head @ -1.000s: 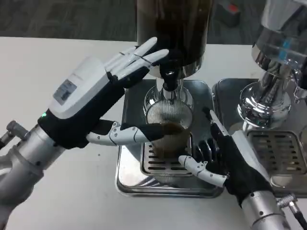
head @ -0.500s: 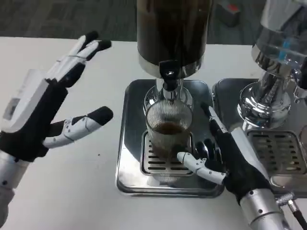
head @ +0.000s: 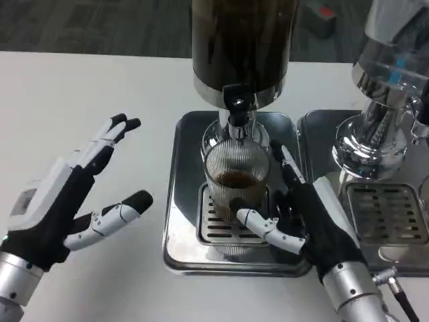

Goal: Grasp the cup under the faucet to collect the drink, then remove the cup.

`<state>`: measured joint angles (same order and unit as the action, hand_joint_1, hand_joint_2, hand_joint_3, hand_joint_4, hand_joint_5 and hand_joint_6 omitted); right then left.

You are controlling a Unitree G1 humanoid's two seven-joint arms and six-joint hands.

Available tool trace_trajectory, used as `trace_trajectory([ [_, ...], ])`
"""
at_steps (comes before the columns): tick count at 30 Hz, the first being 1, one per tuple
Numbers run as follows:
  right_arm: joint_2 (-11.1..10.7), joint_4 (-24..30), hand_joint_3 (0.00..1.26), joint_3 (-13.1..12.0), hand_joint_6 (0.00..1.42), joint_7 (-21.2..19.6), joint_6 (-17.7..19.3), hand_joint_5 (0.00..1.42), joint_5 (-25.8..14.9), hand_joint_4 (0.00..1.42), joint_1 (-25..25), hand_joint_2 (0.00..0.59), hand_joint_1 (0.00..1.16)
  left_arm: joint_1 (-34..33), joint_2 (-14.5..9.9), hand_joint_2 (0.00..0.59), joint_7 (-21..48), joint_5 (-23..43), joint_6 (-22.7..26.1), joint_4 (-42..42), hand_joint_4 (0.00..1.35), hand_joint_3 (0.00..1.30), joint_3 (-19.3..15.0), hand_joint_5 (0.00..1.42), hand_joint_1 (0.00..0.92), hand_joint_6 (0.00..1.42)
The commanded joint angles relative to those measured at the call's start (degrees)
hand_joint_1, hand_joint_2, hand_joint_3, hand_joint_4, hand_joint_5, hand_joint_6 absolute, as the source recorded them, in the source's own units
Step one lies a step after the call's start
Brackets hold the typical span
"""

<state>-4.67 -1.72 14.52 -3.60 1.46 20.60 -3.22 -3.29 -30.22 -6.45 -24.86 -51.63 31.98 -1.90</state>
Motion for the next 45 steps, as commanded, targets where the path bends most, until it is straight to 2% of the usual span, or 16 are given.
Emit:
trace_trajectory([
  [1,0.66,-2.11,0.0,-0.05,0.0,0.13,2.33,0.0,-1.54,0.0,1.16,0.212,0.63,-0.2,-0.05,0.145,0.85,0.51,0.28,2.6,0.0,0.12,1.93,0.12,0.0,0.09],
  [11,1.0,-4.92,0.0,0.02,0.0,0.14,3.7,0.0,-2.45,0.0,2.7,0.2,0.64,-0.86,-0.2,0.149,-0.03,0.74,0.37,6.09,0.0,0.12,3.04,0.12,0.0,0.09],
  [26,3.09,-11.29,0.0,-0.76,0.07,0.9,6.58,0.0,-5.9,0.0,5.41,0.182,0.68,-0.35,-0.36,0.155,0.13,1.34,0.4,6.79,0.0,0.14,3.04,0.14,0.0,0.09],
  [40,3.87,-15.07,0.0,-0.89,0.2,2.52,7.45,0.0,-7.46,0.0,7.64,0.172,0.73,0.33,-0.37,0.155,0.16,2.04,0.77,6.19,0.0,0.15,2.97,0.14,0.0,0.11],
  [45,4.03,-15.87,0.0,-0.82,0.26,2.86,7.42,0.06,-7.51,0.01,8.25,0.169,0.76,0.56,-0.3,0.155,0.08,2.09,0.97,5.91,0.0,0.15,2.89,0.14,0.0,0.11],
])
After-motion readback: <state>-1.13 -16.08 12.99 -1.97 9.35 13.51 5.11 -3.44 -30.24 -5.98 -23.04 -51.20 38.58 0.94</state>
